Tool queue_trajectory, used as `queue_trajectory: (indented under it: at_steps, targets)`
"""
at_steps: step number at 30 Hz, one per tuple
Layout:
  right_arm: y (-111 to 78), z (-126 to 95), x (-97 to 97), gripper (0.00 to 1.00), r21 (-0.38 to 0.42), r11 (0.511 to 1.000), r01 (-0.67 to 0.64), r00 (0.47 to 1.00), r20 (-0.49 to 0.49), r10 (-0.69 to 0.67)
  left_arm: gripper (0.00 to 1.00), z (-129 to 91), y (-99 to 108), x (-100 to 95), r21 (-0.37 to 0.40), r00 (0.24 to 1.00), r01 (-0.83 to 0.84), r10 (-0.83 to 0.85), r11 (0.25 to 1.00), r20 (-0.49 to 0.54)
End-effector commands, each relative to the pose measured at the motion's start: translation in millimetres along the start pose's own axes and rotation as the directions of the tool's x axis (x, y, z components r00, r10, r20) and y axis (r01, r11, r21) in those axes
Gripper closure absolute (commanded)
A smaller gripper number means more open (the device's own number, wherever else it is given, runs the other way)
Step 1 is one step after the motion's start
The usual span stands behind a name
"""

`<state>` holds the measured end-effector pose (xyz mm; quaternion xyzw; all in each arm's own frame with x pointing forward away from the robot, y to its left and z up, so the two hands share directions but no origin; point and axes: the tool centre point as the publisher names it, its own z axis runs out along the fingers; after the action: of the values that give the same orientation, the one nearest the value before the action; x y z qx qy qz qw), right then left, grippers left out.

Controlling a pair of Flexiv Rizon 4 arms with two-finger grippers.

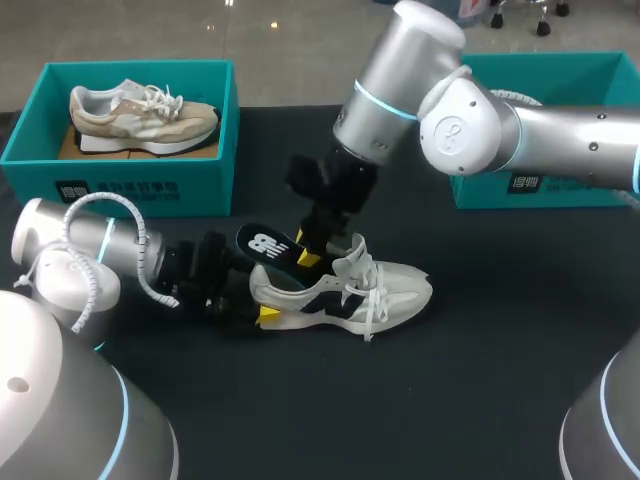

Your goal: Take the shoe out of the shoebox, open the shoe tongue, remove and reinsert the insole, then place the shoe into the shoebox

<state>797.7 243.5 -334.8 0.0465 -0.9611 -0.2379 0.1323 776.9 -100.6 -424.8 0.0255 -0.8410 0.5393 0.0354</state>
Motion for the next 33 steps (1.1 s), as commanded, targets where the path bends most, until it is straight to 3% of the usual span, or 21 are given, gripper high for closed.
queue_trajectory:
  at_steps: [1,2,4,8,12,27,33]
  targets:
    - [4.2,4,-6.2,0.77,0.018,1.000,0.002,1.000,-0.028,-0.002,1.00,1,4,-0.6,-0.006,1.000,0.001,-0.001,1.000,-0.001]
    - [4.2,4,-6.0,0.80,0.019,1.000,0.003,1.000,-0.029,-0.002,1.00,1,4,-0.6,-0.006,1.000,0.001,-0.001,1.000,-0.001]
    - [3.8,6,-5.5,1.00,0.027,1.000,0.003,1.000,-0.030,-0.002,1.00,1,4,-0.6,-0.006,1.000,0.001,-0.001,1.000,-0.001]
    - [5.4,4,-3.5,1.00,0.031,0.999,0.006,1.000,-0.027,-0.005,1.00,1,4,-0.6,-0.006,1.000,0.001,-0.001,1.000,-0.001]
    - [13.7,-6,-2.4,1.00,-0.015,1.000,0.005,1.000,-0.020,-0.006,1.00,1,4,-0.6,-0.006,1.000,0.001,-0.001,1.000,-0.001]
    - [67.0,-45,-3.8,1.00,-0.180,0.984,-0.003,1.000,0.018,0.007,1.00,1,4,-0.6,-0.006,1.000,0.001,-0.001,1.000,-0.001]
    - [93.9,-72,-6.5,1.00,-0.271,0.962,0.025,0.997,0.076,-0.005,1.00,1,4,-0.6,-0.006,1.000,0.001,-0.001,1.000,-0.001]
